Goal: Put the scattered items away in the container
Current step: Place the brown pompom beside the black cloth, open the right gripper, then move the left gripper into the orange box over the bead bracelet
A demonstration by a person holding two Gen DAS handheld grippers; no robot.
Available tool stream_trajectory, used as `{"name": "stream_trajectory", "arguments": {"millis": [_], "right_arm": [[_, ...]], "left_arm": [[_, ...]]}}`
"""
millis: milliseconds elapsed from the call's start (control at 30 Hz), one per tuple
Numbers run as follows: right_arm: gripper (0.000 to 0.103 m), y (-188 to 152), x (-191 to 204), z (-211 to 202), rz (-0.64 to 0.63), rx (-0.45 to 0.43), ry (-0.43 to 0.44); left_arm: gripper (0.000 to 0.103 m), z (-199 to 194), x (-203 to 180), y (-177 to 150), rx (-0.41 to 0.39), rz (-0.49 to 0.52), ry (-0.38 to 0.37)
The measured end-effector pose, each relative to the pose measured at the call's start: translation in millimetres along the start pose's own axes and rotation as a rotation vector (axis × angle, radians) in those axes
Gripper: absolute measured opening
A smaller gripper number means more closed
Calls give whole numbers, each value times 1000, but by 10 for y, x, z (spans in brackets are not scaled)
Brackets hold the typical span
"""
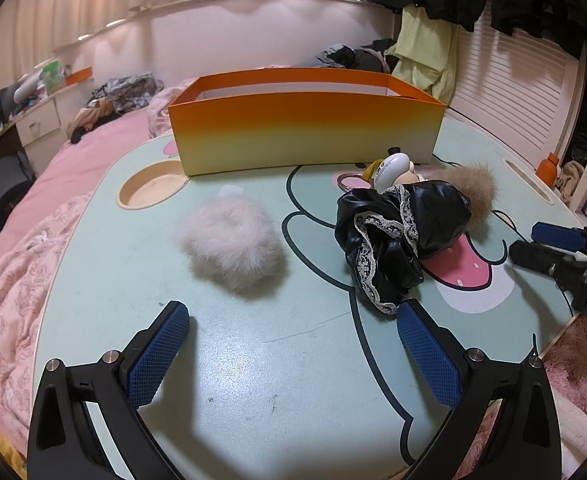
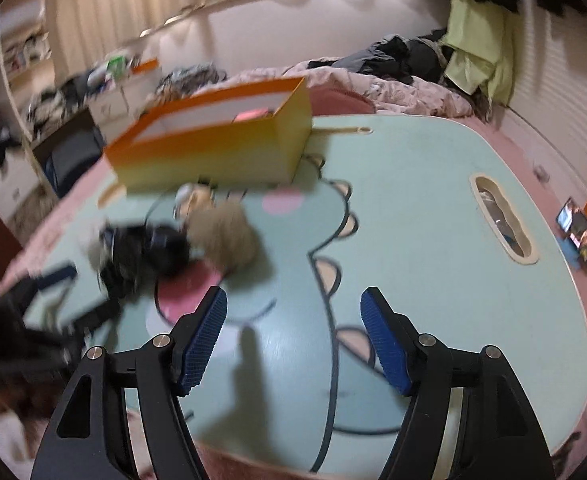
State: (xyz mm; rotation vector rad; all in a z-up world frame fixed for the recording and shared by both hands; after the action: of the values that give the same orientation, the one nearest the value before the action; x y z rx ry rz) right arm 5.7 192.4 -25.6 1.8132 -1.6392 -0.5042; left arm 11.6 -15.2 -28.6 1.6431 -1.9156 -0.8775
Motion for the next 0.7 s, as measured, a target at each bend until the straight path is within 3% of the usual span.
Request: {"name": "stream_trajectory", "arguments": {"millis": [67,133,333,533,600,667,700], "right_arm": [[81,-13,44,47,-38,-2,-42],[84,-25,83,80,-76,6,-98],[103,-63,66,111,-78,20,-89],[103,-61,76,134,-81,20,-87],[103,-60,75,140,-81,20,-87],[103,-64,73,137,-81,19,-86],[103,-68,74,131,-81,18,-85]], "left_arm": [[103,8,2,5,4,0,-1],[103,-6,4,15,11,3,-5],[103,-233,-44,181,-17,44,-46],[103,-466,-43,1046,-81,17,-150],[103,-333,-38,1457,-55,12,-178],[95,-113,-46,1768,2,4,-177],[86,62,-58,1917,55,-3,-176]]}}
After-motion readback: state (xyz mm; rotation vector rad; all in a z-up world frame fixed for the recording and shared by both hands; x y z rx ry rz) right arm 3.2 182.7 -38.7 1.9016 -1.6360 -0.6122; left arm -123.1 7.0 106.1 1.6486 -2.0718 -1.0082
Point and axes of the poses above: each gripper's, at about its wrist camera, not at the fingertips, and z roughly the way its jaws point, x to its left, y to its top, the point moved 3 cm from there along z, roughly the way its jaws point, and after that the axes turned 5 degrees about -y, right-handed, at the moved point
